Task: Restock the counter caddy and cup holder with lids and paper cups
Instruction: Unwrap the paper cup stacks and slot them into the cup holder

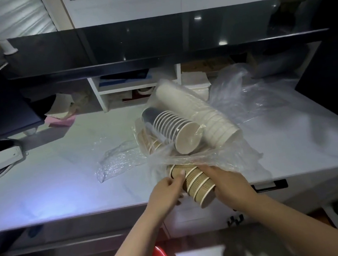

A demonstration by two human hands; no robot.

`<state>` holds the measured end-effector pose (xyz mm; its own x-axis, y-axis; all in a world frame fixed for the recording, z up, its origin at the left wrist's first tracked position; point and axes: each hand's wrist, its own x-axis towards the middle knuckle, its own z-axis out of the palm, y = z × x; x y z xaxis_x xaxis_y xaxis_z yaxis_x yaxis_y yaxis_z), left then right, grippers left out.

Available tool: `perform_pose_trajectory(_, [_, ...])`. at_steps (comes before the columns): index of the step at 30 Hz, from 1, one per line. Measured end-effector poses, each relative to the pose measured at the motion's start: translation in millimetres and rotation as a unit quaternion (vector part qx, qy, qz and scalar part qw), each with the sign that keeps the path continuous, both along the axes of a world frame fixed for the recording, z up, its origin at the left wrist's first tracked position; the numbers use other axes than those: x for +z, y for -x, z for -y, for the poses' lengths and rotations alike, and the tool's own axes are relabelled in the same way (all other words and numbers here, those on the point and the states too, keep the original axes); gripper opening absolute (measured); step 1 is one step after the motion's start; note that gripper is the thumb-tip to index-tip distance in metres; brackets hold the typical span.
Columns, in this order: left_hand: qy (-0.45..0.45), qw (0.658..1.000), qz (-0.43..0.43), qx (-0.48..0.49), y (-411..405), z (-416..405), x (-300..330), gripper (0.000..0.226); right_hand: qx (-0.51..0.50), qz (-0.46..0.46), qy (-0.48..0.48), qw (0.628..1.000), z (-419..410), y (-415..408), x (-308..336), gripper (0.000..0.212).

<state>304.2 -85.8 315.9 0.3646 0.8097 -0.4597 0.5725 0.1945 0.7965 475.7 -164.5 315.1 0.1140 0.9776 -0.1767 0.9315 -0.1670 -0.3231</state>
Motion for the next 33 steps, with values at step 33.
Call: perform_pose_trajectory(33, [0.228,0.948,0.187,-0.119,-308,253,59,0.071,-0.226,-0.087,-0.154,0.958,316,-227,52,0.084])
